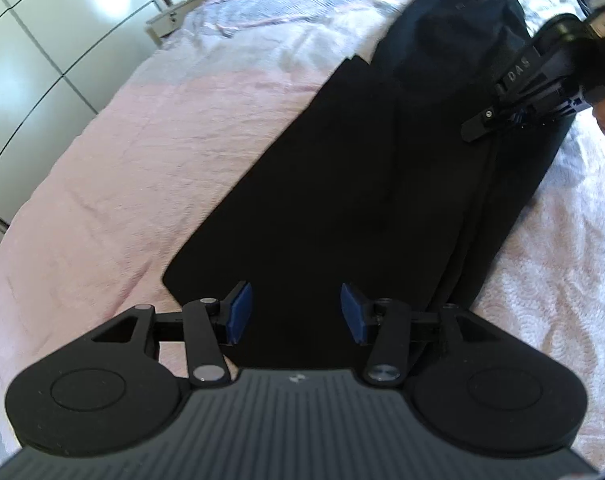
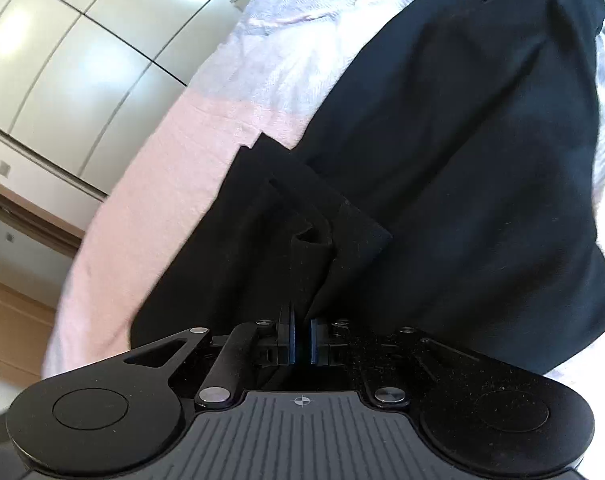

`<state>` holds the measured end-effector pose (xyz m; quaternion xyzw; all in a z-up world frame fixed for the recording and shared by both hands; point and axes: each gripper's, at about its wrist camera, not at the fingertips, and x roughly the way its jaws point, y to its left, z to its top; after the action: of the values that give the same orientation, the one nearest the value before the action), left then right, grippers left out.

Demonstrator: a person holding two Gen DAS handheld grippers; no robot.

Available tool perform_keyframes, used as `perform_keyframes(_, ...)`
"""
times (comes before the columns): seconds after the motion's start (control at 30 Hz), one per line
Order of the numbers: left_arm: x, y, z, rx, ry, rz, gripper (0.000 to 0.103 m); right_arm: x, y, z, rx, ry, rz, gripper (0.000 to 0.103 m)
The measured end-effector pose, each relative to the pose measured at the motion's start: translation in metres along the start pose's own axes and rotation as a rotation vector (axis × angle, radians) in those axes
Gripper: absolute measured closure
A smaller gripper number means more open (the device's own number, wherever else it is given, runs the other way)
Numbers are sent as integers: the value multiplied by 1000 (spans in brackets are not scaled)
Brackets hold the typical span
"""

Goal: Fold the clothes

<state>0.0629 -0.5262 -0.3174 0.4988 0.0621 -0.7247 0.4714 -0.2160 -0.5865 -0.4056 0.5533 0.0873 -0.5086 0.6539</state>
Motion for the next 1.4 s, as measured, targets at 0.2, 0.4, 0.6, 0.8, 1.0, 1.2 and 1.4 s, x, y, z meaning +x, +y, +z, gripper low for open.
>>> perform_keyframes(0.2,14,14,-15,80,50,20,58,10,13,-8,-20,61,-41,83)
perform_keyframes(0.4,22,45,-47,284,54,37,52,-9,29,-12,-146,80,-103,79)
perform_keyframes(0.6,33,46,-93,784,-77,78,44,-10,102,-79,-695,127,-57,39)
perform_keyframes(0.8,48,41,-120,1059,-239,63,35,24,176,-205,-1394,107,9,35)
perform_keyframes(1.0,75,49,-133,1204,-386,154,31,74,198,-257,-1697,21,-49,35)
perform_keyframes(1.2,99,59,-131,1329,-418,135,47,77,191,-245,-1619,-43,-35,63)
perform_keyframes(1.4,108,68,-120,1367,-399,73,95,67,195,-248,-1615,-48,-46,65)
